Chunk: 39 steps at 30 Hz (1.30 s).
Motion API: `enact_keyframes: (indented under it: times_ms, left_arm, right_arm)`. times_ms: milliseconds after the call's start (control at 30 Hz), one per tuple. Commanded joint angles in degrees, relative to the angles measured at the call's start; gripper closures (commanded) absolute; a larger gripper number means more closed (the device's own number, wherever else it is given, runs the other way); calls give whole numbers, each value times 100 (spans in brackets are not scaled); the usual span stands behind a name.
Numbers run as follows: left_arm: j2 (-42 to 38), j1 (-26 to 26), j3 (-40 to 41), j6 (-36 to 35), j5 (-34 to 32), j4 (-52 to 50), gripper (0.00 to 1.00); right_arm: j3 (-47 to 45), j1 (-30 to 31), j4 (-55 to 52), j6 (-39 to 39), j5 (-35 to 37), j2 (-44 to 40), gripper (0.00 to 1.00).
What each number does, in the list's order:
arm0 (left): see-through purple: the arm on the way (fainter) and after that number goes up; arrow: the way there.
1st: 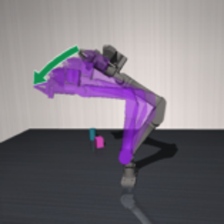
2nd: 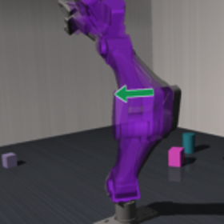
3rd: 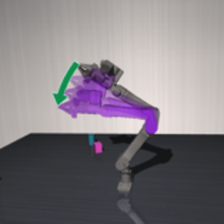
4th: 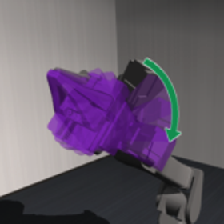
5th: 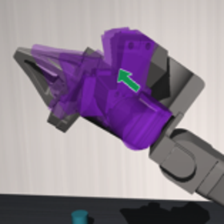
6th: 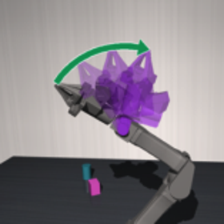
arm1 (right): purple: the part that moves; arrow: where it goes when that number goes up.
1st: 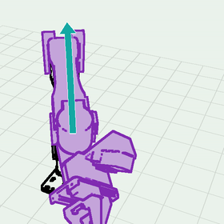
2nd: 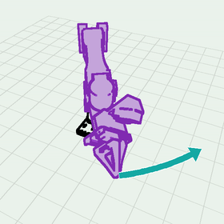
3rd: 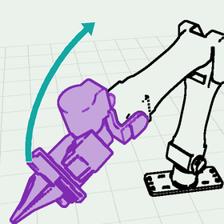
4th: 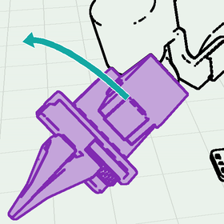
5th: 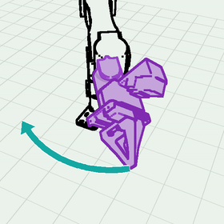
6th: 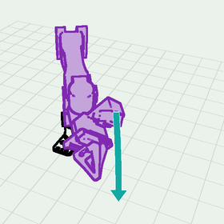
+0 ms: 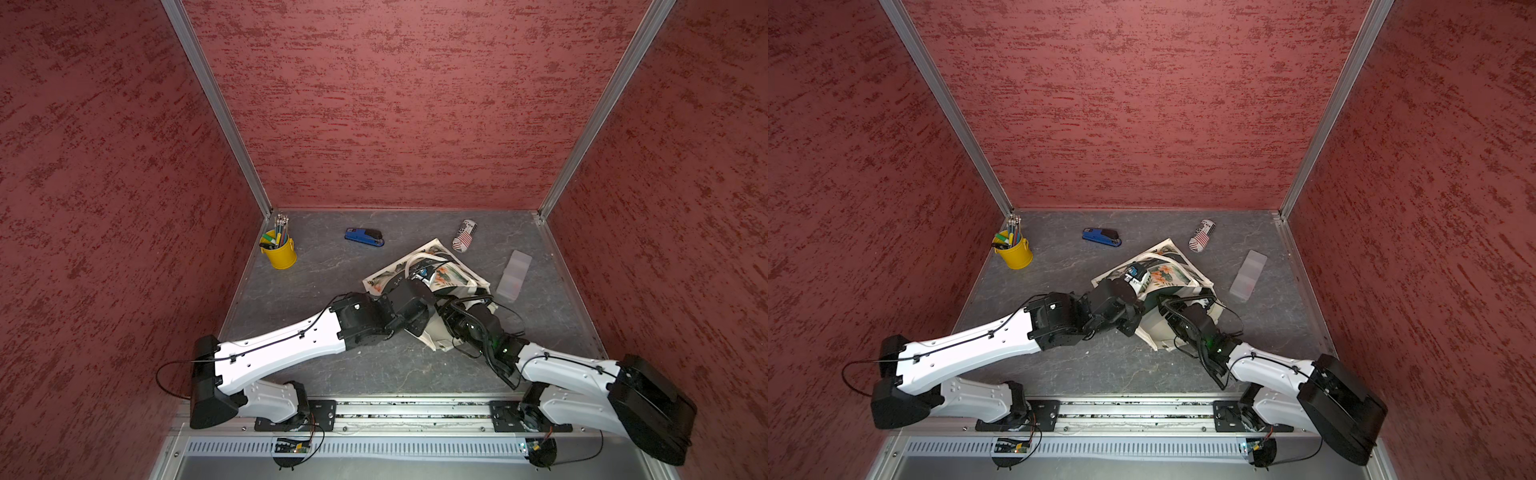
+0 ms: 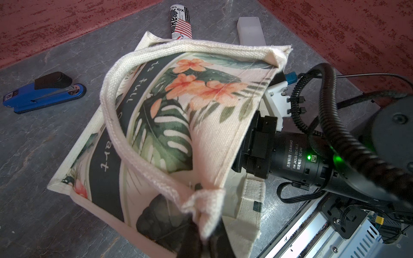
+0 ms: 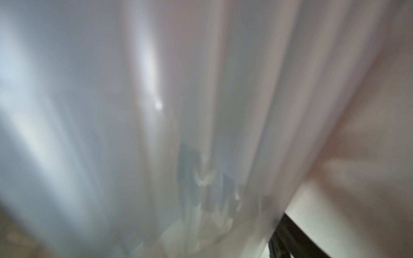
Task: Take out the pencil case from the canvas bag
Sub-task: Pick up the pencil case from the canvas bag.
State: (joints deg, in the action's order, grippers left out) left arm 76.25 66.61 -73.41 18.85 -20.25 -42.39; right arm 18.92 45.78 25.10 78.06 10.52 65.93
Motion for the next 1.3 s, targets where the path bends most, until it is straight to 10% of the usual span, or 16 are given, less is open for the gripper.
enact_keyframes:
  times_ms: [0, 400, 1267]
  left_arm:
    - [-196, 59, -139, 29, -119, 442, 100]
    - [-636, -315, 203, 215, 213, 728, 100]
    - [-1059, -1099, 245, 365, 593, 498, 100]
  right_arm:
    - [226, -30, -251, -426, 40, -187, 23]
    - [1160, -27, -1528, -2095, -64, -712, 23]
    - [1527, -25, -1926, -2987, -739, -1606, 24]
